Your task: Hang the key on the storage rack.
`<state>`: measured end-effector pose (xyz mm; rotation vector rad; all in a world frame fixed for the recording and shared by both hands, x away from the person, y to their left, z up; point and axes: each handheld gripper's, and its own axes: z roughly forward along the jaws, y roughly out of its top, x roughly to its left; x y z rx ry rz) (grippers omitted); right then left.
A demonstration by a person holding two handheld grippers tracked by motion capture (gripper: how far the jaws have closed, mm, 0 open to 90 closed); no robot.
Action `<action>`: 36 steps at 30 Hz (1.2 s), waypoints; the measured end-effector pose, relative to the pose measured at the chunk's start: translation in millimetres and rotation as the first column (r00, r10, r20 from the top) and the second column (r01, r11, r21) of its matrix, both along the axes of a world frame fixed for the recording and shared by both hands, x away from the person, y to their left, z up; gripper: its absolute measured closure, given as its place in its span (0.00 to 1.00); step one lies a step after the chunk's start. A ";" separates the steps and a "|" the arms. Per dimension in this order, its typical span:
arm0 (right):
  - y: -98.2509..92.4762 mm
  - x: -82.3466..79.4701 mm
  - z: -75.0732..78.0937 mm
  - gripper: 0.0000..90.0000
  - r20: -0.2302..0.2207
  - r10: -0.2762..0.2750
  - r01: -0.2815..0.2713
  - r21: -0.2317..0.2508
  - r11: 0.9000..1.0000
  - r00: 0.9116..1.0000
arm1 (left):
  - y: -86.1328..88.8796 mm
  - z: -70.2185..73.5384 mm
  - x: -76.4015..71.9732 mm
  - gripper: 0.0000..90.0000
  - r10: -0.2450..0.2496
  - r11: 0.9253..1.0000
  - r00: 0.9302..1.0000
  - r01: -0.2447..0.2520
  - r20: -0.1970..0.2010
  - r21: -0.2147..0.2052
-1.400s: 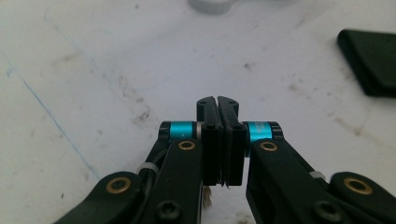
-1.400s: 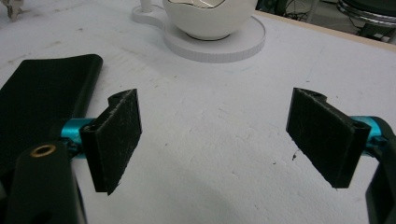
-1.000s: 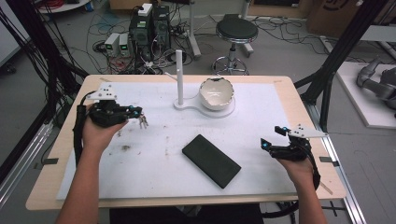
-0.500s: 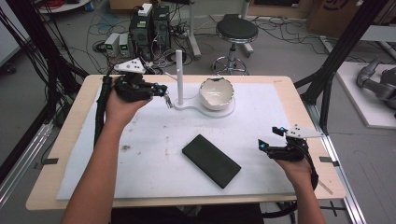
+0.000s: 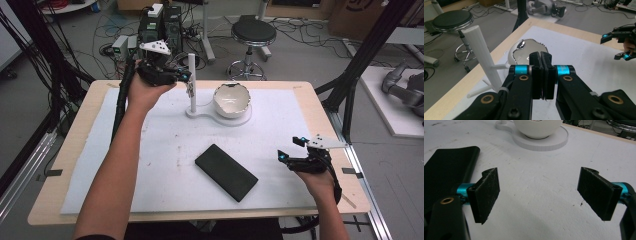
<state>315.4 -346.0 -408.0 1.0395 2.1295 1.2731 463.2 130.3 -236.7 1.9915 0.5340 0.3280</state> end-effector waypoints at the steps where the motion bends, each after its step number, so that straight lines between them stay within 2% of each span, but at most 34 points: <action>1: 0.0 0.0 0.0 0.21 0.000 0.000 0.000 0.000 1.000 1.000 | -0.7 1.0 4.3 0.98 0.003 1.000 1.000 -0.003 -0.003 0.001; 5: -2.3 0.1 -0.2 0.21 -0.002 -0.004 0.004 0.006 1.000 1.000 | -3.4 1.7 16.6 0.98 0.017 1.000 1.000 -0.016 -0.019 0.011; 11: -6.2 0.4 -2.3 0.21 -0.007 -0.010 0.010 0.007 1.000 1.000 | -8.1 -8.5 27.9 0.98 0.043 0.998 0.998 -0.041 -0.041 0.038; 16: -7.0 0.3 -2.2 0.21 -0.005 -0.009 0.009 0.009 1.000 1.000 | -9.9 -12.7 31.8 0.98 0.064 0.998 0.997 -0.064 -0.052 0.016; 19: -9.4 0.3 -2.6 0.21 -0.006 -0.013 0.013 0.010 1.000 1.000 | -10.9 -13.9 33.1 0.98 0.081 0.996 0.995 -0.079 -0.052 0.030; 22: -12.1 -0.1 -3.5 0.21 -0.009 -0.021 0.021 0.015 1.000 1.000 | -8.0 -14.0 35.0 0.98 0.092 0.996 0.994 -0.092 -0.053 0.016; 28: -12.2 1.3 -4.4 0.21 -0.008 -0.021 0.021 0.012 1.000 1.000 | -3.1 -16.7 39.1 0.98 0.110 0.994 0.992 -0.108 -0.059 0.025; 31: -12.6 1.2 -4.3 0.21 -0.006 -0.020 0.020 0.010 1.000 1.000 | -2.8 -17.4 39.8 0.97 0.117 0.993 0.991 -0.117 -0.060 0.015; 33: -12.9 0.7 -4.0 0.21 -0.010 -0.022 0.022 0.013 1.000 1.000 | -1.1 -17.5 39.6 0.97 0.125 0.992 0.990 -0.126 -0.060 -0.016; 34: -13.1 0.5 -3.8 0.21 -0.009 -0.022 0.022 0.014 1.000 1.000 | 0.8 -16.9 39.4 0.89 0.149 0.988 0.987 -0.152 -0.065 -0.042; 35: -13.5 0.2 -3.5 0.21 -0.008 -0.022 0.022 0.014 1.000 1.000 | 4.3 -16.6 39.7 0.78 0.145 0.987 0.986 -0.150 -0.081 -0.054; 36: -13.5 0.2 -3.5 0.21 -0.008 -0.022 0.022 0.014 1.000 1.000 | 4.3 -16.6 39.7 0.78 0.145 0.987 0.986 -0.150 -0.081 -0.054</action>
